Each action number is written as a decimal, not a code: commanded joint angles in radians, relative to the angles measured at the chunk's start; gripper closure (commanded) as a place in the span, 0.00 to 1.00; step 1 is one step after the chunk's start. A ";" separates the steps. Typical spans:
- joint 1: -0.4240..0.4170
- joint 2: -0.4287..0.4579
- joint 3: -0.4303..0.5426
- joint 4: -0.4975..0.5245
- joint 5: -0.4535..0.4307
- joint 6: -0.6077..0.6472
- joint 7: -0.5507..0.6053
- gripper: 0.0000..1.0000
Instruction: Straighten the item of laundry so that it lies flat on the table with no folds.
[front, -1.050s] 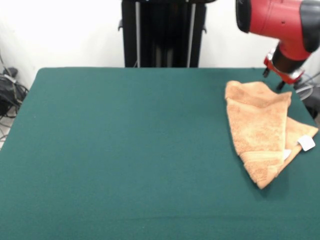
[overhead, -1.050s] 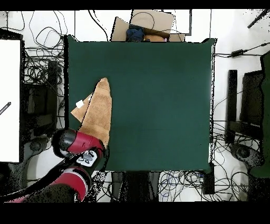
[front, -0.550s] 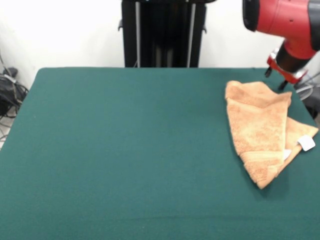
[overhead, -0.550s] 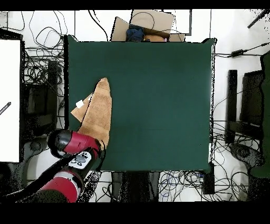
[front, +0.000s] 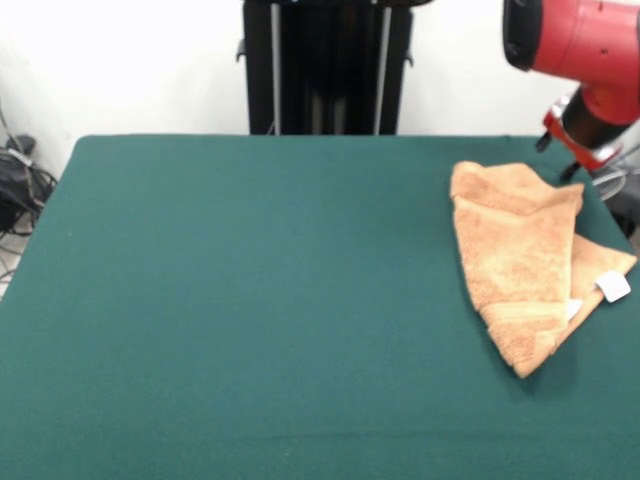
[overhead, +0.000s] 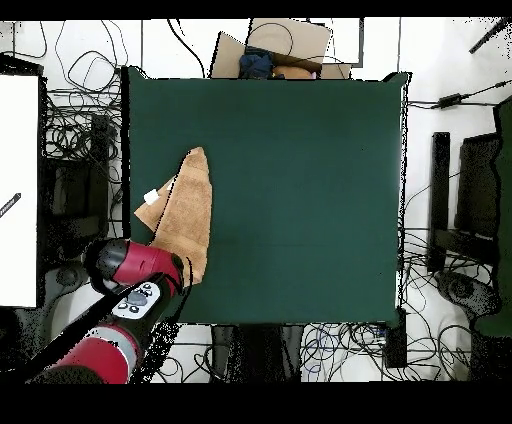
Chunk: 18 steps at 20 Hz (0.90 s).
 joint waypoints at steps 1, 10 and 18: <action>0.047 0.075 0.123 -0.199 0.124 -0.079 0.380 0.00; 0.062 0.067 0.106 -0.232 0.096 -0.015 0.456 0.00; 0.064 0.067 0.090 -0.257 0.076 0.028 0.483 0.00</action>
